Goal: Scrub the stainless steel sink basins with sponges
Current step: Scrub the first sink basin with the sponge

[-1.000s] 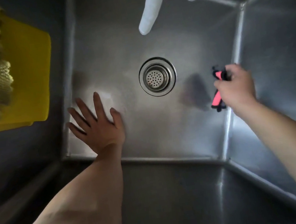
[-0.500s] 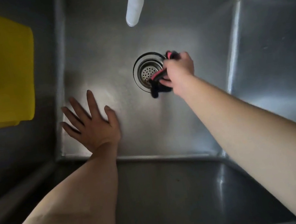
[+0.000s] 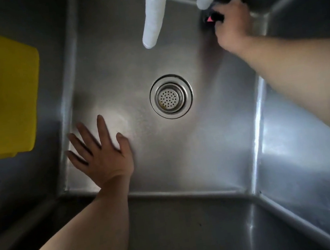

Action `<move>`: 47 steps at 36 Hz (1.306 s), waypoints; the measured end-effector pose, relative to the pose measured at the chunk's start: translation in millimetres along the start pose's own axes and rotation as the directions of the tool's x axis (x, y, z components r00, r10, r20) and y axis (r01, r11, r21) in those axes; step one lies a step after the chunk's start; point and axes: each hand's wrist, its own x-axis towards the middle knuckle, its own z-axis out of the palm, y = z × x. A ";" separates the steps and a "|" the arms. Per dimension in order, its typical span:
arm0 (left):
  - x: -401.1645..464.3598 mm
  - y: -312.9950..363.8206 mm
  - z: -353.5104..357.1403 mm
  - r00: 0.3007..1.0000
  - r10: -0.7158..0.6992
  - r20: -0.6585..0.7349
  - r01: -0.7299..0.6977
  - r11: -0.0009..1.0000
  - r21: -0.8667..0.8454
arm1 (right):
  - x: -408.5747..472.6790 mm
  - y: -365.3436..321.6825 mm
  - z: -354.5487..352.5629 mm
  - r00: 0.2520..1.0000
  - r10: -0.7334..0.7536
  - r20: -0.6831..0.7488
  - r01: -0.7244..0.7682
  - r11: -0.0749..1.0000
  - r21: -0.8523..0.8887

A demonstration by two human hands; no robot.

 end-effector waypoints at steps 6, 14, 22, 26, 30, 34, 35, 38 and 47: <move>1.6 -7.5 3.5 1.000 0.003 -0.021 -0.003 1.000 0.008 | -28.7 -12.0 31.2 0.996 -0.085 0.009 0.085 0.994 -0.072; 1.9 1.5 0.6 0.999 0.014 -0.047 -0.014 1.000 -0.002 | -190.7 55.4 17.7 0.966 -0.123 0.229 0.107 0.991 0.082; 0.0 8.3 -10.4 1.000 -0.023 0.004 0.023 0.999 0.041 | -286.2 43.9 19.8 0.685 -0.114 0.719 0.013 0.989 0.144; -0.1 12.1 -15.0 0.998 -0.051 0.022 0.049 0.996 0.078 | -300.0 27.4 27.9 0.403 -0.081 0.912 -0.146 0.978 0.151; -1.4 10.7 -15.2 0.999 -0.051 0.012 0.050 0.994 0.098 | -310.7 15.8 26.0 0.309 -0.093 0.947 -0.196 0.968 0.159; -0.4 6.7 -11.2 0.998 -0.056 0.004 0.055 0.994 0.090 | -308.4 16.6 1.9 0.195 -0.129 0.972 -0.320 0.929 0.188; -0.3 6.6 -9.8 0.998 -0.056 0.005 0.056 0.994 0.091 | -308.1 16.0 -7.7 0.154 -0.147 0.977 -0.331 0.924 0.191; -0.2 5.9 -6.8 0.999 -0.054 -0.008 0.055 0.994 0.096 | -310.0 13.2 -37.3 0.052 -0.179 0.983 -0.391 0.902 0.185; 0.3 11.2 -27.4 0.973 -0.073 0.220 0.055 0.995 0.088 | -314.5 3.5 -135.2 -0.020 -0.174 0.984 -0.406 0.901 0.152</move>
